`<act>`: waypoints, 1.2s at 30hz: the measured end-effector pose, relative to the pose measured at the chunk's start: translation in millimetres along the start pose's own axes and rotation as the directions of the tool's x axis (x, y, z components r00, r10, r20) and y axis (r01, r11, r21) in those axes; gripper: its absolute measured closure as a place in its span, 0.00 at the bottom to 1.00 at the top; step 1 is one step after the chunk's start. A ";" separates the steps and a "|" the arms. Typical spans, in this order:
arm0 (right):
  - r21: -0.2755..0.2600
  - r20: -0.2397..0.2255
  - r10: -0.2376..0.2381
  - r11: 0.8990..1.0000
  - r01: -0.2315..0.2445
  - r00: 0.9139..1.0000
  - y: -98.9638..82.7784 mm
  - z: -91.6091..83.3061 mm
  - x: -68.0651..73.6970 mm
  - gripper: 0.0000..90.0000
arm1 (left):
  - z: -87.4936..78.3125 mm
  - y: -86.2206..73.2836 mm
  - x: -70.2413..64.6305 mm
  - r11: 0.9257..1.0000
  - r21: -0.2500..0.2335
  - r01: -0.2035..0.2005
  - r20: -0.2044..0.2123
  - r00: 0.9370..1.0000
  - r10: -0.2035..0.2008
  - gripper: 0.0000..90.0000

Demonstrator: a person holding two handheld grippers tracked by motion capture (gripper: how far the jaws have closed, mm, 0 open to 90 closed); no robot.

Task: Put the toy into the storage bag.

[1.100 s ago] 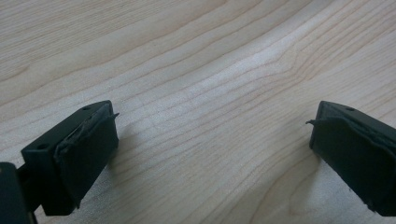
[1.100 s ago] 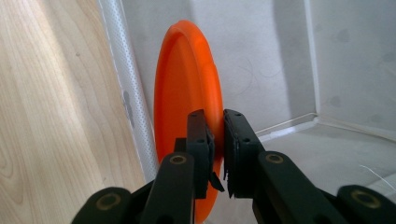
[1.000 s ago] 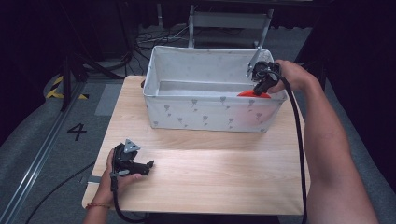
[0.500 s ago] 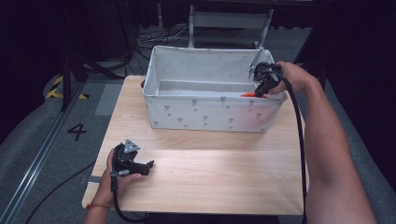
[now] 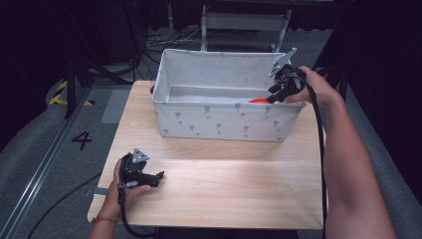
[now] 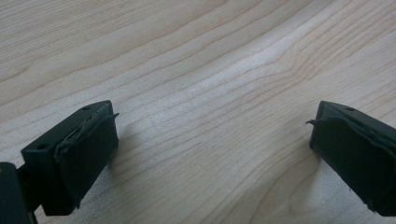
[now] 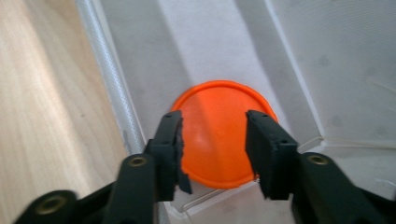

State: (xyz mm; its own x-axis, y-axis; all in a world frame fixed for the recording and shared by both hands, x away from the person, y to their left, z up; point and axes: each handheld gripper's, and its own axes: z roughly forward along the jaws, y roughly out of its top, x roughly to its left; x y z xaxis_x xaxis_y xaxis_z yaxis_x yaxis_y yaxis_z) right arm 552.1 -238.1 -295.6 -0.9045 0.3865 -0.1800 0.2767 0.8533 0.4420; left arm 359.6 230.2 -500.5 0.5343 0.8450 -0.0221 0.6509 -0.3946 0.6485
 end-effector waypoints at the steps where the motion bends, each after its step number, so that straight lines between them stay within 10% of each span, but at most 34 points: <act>1: -0.010 0.018 0.015 1.000 -0.015 1.000 -1.1 -0.4 0.3 0.55 | 0.0 0.0 0.0 1.000 0.000 0.000 0.001 1.000 0.000 0.02; 13: -0.186 0.165 0.192 0.969 -0.161 0.967 -12.0 -20.5 14.2 0.26 | -0.4 0.2 0.2 1.000 0.008 -0.001 0.008 1.000 0.001 0.02; 24: -0.260 0.269 0.296 0.938 -0.227 0.917 -21.7 -46.0 37.6 0.21 | -0.3 0.2 0.2 1.000 0.005 -0.002 0.007 1.000 0.002 0.02; 36: -0.323 0.302 0.316 0.922 -0.216 0.899 -42.4 -59.6 63.3 0.20 | -0.3 0.3 0.3 1.000 0.007 -0.003 0.007 1.000 0.003 0.02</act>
State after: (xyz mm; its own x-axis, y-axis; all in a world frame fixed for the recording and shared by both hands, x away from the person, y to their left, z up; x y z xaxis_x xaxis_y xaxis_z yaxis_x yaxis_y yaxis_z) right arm 463.8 -270.6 -273.4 -0.6280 0.7232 -0.2874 0.3453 0.5900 0.7299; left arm 359.8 230.5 -500.1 0.5399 0.8413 -0.0256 0.6530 -0.3995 0.6434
